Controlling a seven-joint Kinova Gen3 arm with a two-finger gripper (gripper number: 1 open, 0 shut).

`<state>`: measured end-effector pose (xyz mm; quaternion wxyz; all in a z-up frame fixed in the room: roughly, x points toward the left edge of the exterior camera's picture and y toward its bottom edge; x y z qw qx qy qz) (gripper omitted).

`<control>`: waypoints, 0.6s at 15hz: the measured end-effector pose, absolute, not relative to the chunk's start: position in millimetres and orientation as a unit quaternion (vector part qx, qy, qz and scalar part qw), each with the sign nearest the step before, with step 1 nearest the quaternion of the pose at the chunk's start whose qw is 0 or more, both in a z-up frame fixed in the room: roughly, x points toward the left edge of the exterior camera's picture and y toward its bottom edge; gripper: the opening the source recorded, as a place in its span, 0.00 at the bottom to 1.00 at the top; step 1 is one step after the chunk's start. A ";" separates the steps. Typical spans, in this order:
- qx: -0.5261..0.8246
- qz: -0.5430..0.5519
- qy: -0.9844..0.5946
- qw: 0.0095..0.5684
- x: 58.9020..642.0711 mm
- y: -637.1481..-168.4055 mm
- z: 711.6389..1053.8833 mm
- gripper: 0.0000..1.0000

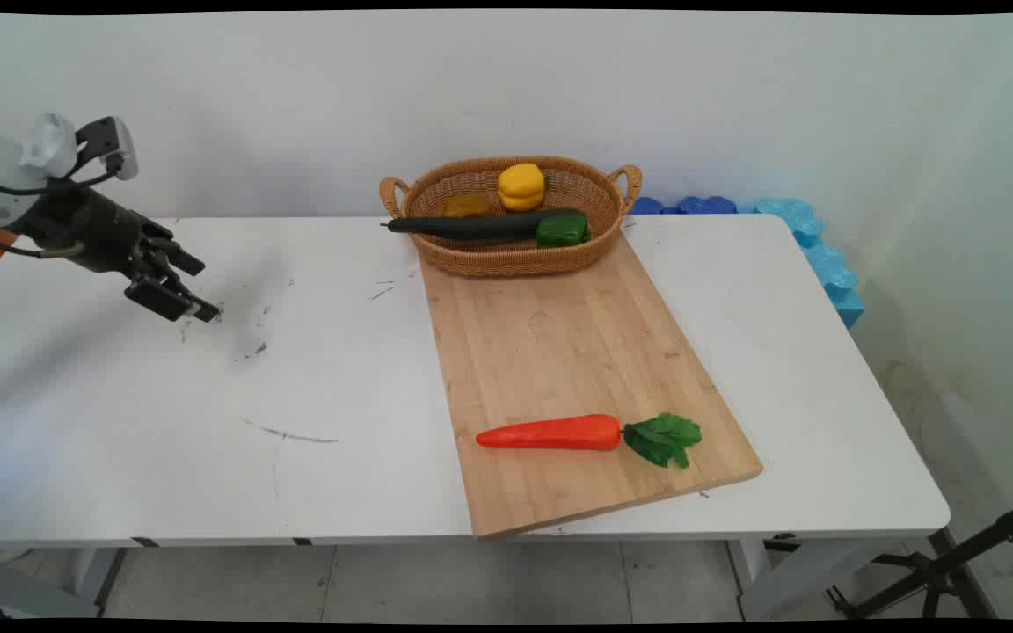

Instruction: Pick up the cucumber from the vegetable basket

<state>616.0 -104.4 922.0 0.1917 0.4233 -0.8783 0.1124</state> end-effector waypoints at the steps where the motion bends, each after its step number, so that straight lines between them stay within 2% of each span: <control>1: 0.421 0.114 -0.879 0.192 613.4 -107.5 923.3 1.00; 9: 0.399 0.141 -0.885 0.193 574.1 -156.6 937.7 1.00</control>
